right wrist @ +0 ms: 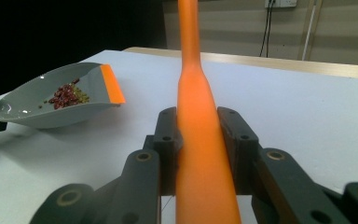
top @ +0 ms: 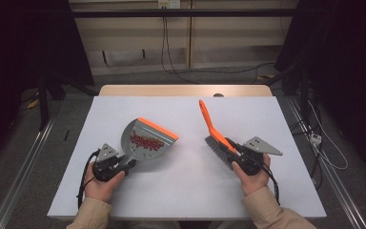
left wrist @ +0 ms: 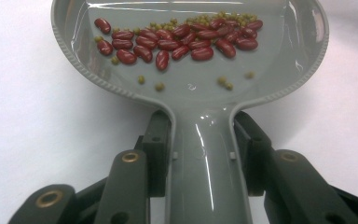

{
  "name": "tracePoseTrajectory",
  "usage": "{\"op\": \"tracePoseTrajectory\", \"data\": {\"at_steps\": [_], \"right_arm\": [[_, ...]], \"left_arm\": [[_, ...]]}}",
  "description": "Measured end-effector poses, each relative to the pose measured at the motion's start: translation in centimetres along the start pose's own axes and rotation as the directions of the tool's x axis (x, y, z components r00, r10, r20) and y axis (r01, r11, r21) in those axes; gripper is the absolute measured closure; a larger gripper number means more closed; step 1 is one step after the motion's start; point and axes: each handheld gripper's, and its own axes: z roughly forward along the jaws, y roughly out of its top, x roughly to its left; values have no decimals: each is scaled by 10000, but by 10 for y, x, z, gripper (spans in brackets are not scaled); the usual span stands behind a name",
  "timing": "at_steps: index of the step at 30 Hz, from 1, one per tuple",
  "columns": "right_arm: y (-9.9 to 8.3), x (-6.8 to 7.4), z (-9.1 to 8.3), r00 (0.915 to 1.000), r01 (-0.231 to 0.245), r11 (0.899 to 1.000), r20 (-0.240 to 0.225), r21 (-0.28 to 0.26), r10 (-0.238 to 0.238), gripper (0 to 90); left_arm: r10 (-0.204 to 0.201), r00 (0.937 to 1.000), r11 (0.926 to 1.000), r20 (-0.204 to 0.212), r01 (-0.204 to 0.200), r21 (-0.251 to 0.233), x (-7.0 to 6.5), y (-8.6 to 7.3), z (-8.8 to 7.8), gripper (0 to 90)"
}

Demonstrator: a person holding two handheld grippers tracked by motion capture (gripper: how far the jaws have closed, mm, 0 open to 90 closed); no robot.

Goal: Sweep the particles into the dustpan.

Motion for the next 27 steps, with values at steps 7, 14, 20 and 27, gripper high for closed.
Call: {"op": "tracePoseTrajectory", "data": {"at_steps": [7,14,20,27], "right_arm": [[0,-1,0,10000,-30,10000,-9,-38,30,709],[1,1,-3,10000,13,10000,20,-99,-13,709],[1,1,-3,9999,-31,9999,-102,-144,30,709],[1,2,-3,9998,-28,9999,-190,-144,25,708]], "left_arm": [[-290,9978,9993,-602,303,218,7,-3,2,633],[-512,9932,9986,-1048,525,98,13,-5,3,633],[-634,9890,9979,-1333,648,61,15,-5,6,633],[-851,9818,9959,-1695,888,143,19,-6,8,632]]}}
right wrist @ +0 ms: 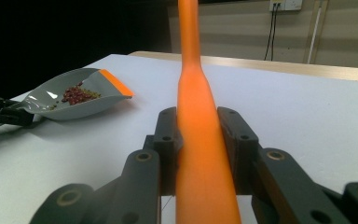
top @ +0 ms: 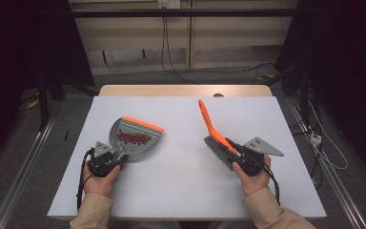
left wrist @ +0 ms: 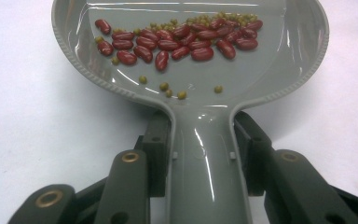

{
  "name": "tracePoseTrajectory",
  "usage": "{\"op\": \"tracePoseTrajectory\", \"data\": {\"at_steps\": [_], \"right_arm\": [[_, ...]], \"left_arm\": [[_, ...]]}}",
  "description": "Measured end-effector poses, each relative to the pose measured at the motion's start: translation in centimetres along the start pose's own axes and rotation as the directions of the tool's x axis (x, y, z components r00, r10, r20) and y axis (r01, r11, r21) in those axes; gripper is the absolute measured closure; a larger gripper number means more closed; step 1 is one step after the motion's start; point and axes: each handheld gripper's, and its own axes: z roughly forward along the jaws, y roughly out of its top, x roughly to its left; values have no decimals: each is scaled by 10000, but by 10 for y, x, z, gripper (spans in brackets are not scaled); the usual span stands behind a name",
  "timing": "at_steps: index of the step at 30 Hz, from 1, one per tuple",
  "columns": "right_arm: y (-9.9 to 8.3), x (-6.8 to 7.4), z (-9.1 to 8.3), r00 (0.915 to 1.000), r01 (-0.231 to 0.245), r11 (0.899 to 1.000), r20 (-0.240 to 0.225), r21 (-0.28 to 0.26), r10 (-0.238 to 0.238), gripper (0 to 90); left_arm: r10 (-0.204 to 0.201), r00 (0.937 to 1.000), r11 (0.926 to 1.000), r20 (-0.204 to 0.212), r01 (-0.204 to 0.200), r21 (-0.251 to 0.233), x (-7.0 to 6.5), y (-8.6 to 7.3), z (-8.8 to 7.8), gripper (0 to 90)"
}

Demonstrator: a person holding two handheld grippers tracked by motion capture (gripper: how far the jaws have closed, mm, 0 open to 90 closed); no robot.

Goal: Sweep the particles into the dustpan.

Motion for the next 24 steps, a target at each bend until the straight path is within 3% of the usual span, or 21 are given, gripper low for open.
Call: {"op": "tracePoseTrajectory", "data": {"at_steps": [7,12,19,24], "right_arm": [[0,0,-1,10000,20,10000,9,-10,-20,708],[0,0,-2,10000,-12,10000,-9,-39,12,708],[1,-1,-2,10000,-33,10000,-78,-43,33,708],[0,0,-2,10000,-41,10000,-73,-11,41,708]], "left_arm": [[-56,10000,10000,13,56,59,0,0,-1,602],[138,9989,9999,444,-138,-14,-7,-2,-8,469],[303,9935,9995,1096,-301,-33,-17,-5,-15,462],[385,9917,9992,1227,-368,-157,-21,-6,-20,452]]}}
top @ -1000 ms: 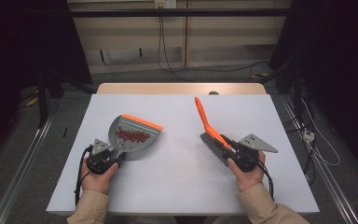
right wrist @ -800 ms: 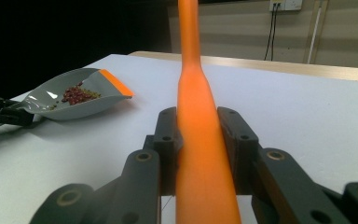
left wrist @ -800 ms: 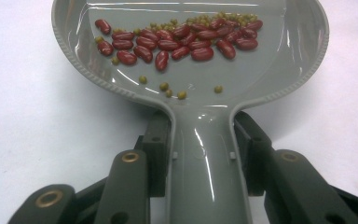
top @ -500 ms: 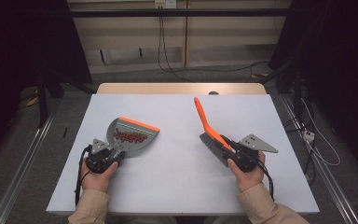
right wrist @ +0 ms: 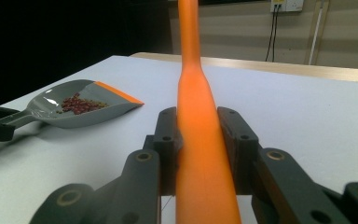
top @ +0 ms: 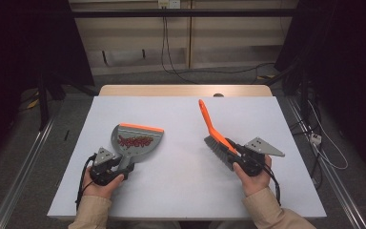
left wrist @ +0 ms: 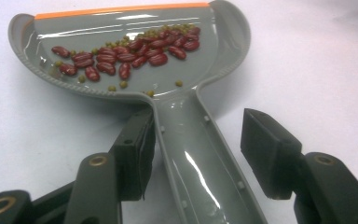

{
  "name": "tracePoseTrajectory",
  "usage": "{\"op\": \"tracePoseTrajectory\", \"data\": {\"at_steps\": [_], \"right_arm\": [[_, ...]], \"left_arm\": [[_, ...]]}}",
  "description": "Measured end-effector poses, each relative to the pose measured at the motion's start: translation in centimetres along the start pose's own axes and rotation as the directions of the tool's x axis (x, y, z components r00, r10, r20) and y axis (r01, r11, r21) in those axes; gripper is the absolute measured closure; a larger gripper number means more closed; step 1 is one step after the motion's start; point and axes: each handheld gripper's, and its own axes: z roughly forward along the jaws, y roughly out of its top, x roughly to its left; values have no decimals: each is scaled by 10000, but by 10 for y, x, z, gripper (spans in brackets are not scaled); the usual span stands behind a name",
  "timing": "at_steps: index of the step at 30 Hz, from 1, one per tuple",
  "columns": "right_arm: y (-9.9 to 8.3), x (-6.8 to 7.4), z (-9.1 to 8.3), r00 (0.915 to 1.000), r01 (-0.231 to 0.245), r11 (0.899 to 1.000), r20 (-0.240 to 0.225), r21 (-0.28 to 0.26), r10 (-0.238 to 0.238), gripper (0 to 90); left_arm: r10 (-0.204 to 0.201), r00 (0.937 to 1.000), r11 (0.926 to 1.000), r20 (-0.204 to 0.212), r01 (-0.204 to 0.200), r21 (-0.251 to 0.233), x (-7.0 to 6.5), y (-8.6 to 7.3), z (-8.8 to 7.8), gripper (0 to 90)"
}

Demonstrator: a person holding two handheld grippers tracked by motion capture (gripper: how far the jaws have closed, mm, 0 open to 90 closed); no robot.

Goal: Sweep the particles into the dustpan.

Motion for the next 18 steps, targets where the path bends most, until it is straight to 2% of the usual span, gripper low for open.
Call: {"op": "tracePoseTrajectory", "data": {"at_steps": [9,14,18], "right_arm": [[-1,0,0,10000,-14,10000,-70,18,14,708],[-1,0,0,10000,-16,10000,-73,39,16,708],[-1,0,0,10000,-16,10000,-92,67,17,708]], "left_arm": [[87,9995,10000,299,-87,-11,-6,0,0,450],[3,9990,10000,455,-1,-39,-4,0,-1,447],[147,9987,9999,486,-143,-81,-3,1,-2,438]]}}
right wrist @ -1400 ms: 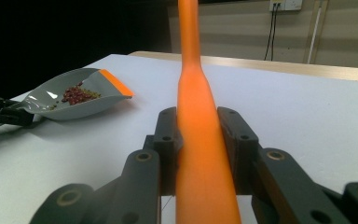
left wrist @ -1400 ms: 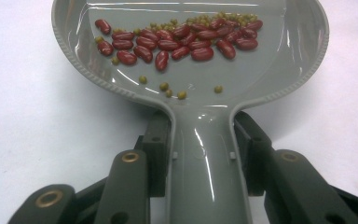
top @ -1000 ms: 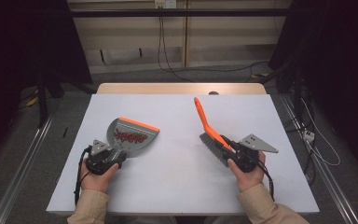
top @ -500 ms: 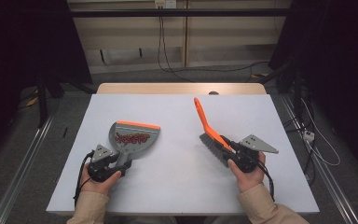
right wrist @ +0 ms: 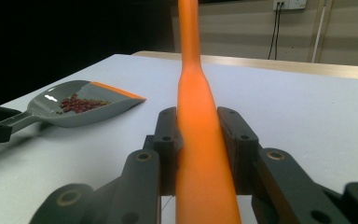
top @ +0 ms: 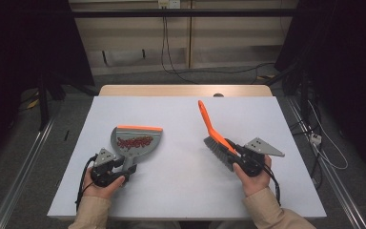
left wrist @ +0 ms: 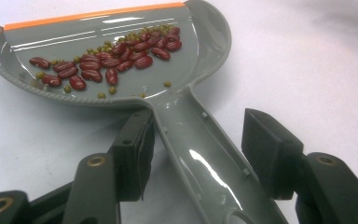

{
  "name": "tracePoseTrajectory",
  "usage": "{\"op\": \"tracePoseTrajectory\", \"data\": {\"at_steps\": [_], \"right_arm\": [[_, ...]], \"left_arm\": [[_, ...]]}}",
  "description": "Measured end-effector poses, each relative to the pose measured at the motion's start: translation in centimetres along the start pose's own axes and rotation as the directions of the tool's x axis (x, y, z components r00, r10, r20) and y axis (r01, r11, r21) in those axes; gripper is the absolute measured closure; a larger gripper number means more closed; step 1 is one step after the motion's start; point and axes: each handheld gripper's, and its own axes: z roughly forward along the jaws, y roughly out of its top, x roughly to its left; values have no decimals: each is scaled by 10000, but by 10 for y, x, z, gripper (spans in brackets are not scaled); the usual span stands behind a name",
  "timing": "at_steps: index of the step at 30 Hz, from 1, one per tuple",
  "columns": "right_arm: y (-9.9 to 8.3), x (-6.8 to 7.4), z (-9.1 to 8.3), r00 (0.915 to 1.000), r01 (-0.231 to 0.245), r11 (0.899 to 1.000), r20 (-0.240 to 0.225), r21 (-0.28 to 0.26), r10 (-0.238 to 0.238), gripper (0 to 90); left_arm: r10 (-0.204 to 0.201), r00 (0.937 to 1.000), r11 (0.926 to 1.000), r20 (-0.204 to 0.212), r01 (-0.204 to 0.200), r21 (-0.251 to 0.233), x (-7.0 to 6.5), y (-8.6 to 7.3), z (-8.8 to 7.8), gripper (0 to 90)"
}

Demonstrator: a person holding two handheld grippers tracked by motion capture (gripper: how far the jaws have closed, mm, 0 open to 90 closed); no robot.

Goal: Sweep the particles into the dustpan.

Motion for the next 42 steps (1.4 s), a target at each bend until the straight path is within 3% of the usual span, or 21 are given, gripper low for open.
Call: {"op": "tracePoseTrajectory", "data": {"at_steps": [8,17,29,34,42], "right_arm": [[-1,1,2,10000,22,9999,1,109,-22,708],[-3,-4,3,9994,68,9998,342,190,-75,709],[-15,-19,8,9961,-331,9959,843,838,260,708],[-18,-24,3,9943,-441,9961,1002,764,363,707],[-18,-31,-5,9920,-93,9956,1262,937,-26,694]], "left_arm": [[-43,10000,9997,73,45,-253,1,5,-4,320],[245,9997,9985,-13,-245,-492,1,11,-4,231],[344,9994,9965,52,-339,-764,4,17,-3,215],[451,9990,9958,12,-448,-799,2,20,0,214],[632,9980,9944,25,-627,-848,1,22,-1,214]]}}
